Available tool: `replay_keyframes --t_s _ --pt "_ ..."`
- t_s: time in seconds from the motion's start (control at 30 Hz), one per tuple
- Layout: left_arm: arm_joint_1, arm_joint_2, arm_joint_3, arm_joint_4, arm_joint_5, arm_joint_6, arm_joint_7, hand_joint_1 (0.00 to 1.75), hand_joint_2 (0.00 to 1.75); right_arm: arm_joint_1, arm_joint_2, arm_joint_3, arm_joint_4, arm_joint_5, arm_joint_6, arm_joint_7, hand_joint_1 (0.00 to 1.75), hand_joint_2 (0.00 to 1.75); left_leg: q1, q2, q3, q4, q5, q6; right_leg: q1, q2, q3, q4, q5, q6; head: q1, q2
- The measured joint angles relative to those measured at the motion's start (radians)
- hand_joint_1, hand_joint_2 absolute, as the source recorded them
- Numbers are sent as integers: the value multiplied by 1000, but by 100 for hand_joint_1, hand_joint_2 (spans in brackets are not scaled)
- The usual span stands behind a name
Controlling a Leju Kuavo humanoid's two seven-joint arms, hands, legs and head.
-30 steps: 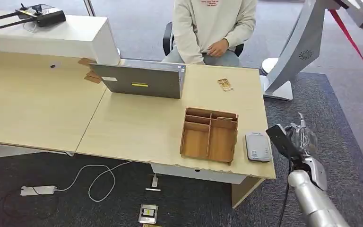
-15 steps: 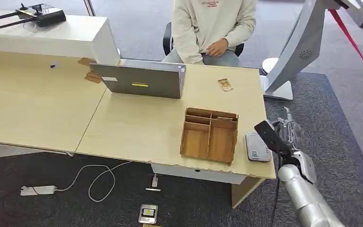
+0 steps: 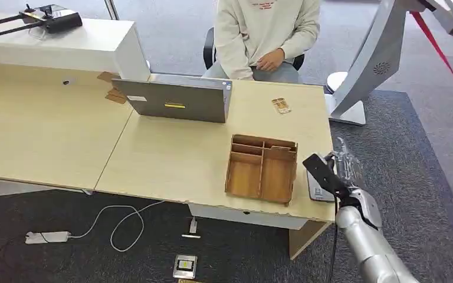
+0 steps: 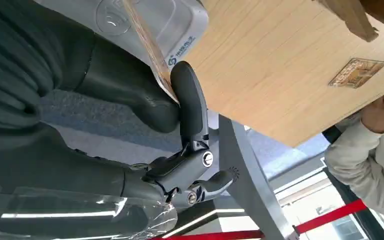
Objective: Pass the card to the sensor for recognition and then transmit it.
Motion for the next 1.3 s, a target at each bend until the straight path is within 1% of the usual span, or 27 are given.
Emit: replay_keyframes --t_s 0.17,0.43,0.57,1.3 --pt "0 -1 0 0 0 0 0 0 0 1 0 0 11 2 1 0 175 175 0 0 0 0 0 0 0 0 0 0 0 0 0 0" --pt "0 -3 0 0 1 4 3 0 0 1 1 1 35 11 31 3 175 175 0 0 0 0 0 0 0 0 0 0 0 0 0 0" --pt "1 -5 0 0 5 11 8 0 0 3 6 1 50 13 39 15 175 175 0 0 0 0 0 0 0 0 0 0 0 0 0 0" --pt "21 -5 0 0 18 30 13 0 0 2 8 1 83 -29 44 14 175 175 0 0 2 0 0 0 0 0 2 0 0 0 0 0"
